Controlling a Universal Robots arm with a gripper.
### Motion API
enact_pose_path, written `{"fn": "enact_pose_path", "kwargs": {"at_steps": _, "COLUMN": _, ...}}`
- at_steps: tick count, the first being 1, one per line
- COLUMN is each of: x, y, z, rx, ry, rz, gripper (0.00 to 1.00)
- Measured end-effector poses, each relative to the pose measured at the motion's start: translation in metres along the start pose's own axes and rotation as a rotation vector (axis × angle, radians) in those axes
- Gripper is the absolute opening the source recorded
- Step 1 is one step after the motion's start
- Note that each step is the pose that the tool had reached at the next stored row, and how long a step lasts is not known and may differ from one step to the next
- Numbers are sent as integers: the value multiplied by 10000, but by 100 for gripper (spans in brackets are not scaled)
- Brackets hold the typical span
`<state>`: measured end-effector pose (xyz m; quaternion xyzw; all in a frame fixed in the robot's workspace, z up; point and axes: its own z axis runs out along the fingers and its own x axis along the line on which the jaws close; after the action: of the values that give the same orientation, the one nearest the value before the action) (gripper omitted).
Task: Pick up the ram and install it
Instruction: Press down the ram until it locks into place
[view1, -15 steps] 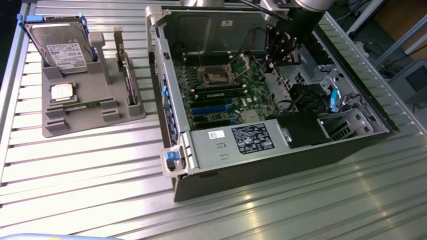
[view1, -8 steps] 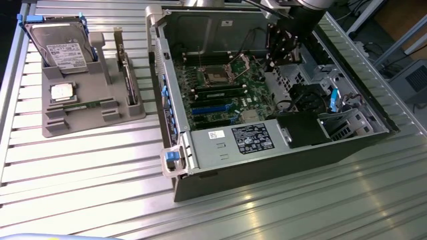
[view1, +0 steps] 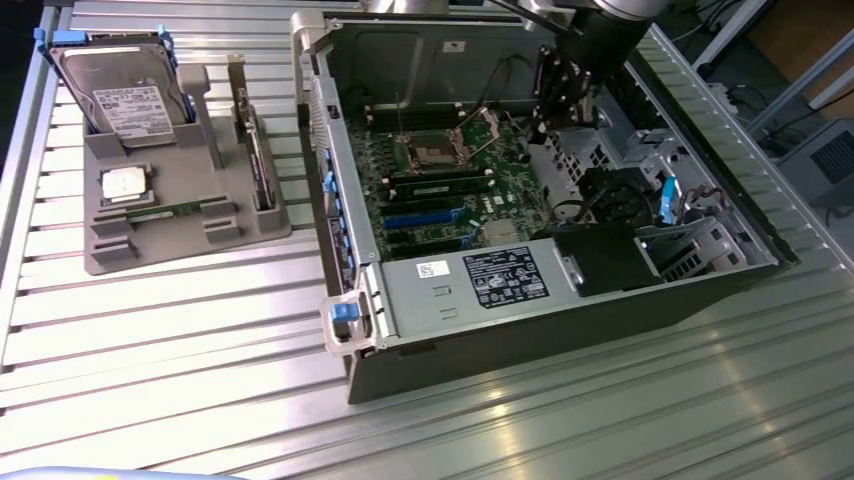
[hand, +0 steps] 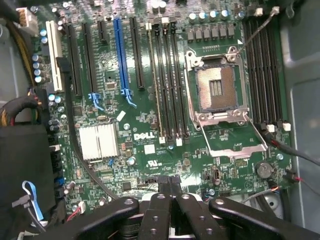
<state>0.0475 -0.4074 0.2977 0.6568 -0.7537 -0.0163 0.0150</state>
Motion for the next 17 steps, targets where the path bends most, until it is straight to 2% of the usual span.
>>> {"fn": "enact_pose_path", "kwargs": {"at_steps": 3, "x": 0, "y": 0, "z": 1, "rx": 4, "ry": 1, "rz": 730, "gripper": 11}}
{"fn": "enact_pose_path", "kwargs": {"at_steps": 10, "x": 0, "y": 0, "z": 1, "rx": 7, "ry": -13, "rz": 1837, "gripper": 11}}
{"fn": "enact_pose_path", "kwargs": {"at_steps": 17, "x": 0, "y": 0, "z": 2, "rx": 15, "ry": -20, "rz": 3551, "gripper": 11}}
